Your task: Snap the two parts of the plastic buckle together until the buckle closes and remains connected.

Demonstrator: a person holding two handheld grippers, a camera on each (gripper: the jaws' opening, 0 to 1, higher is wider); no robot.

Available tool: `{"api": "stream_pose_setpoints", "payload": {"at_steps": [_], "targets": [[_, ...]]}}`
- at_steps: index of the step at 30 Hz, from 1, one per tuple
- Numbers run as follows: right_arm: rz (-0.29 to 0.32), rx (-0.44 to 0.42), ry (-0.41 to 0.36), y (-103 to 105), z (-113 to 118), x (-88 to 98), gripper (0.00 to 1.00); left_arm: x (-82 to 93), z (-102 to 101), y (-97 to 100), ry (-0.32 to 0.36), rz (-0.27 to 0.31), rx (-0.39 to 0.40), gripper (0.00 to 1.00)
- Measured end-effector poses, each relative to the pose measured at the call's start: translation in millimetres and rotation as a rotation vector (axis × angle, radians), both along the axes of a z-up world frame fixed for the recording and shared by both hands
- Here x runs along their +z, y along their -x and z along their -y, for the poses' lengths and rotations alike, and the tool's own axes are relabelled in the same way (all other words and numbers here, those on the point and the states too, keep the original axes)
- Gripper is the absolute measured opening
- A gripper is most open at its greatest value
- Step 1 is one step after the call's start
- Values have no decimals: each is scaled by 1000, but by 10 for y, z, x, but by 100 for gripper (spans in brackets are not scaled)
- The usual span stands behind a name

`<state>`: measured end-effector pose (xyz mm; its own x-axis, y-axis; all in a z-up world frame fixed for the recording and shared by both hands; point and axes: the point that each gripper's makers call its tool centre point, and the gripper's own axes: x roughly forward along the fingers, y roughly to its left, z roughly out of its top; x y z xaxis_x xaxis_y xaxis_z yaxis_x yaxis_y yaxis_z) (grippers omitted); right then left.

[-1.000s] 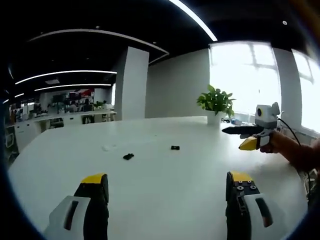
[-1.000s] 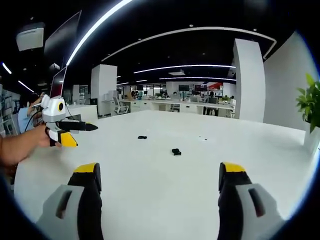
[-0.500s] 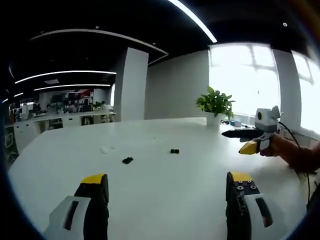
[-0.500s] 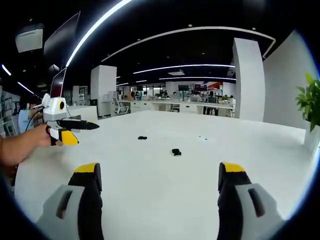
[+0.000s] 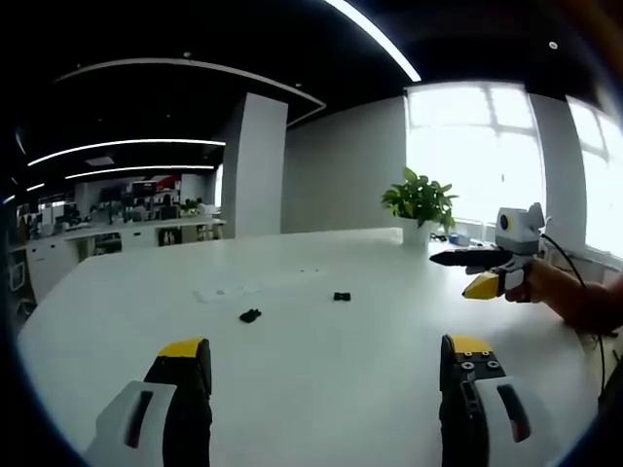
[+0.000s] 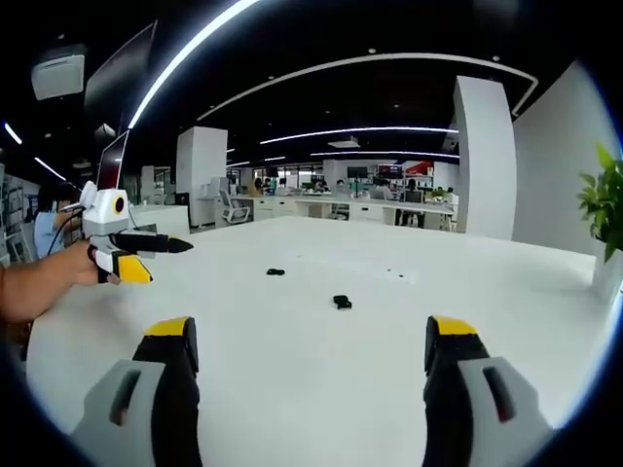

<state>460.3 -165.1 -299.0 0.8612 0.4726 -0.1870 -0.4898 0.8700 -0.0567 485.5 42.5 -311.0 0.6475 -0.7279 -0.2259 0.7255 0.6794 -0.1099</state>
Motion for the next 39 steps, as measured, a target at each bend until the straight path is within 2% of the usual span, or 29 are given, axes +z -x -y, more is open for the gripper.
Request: {"api": "stream_pose_setpoints", "payload": {"at_steps": [10,39], "targets": [[0,-9,-5,-87,25,8,97,46,43,-89,-2,10,-4,99],[-18,-6,5,-367,15,-80,94,-19,133,-255,-9,-2,-20,99]]}}
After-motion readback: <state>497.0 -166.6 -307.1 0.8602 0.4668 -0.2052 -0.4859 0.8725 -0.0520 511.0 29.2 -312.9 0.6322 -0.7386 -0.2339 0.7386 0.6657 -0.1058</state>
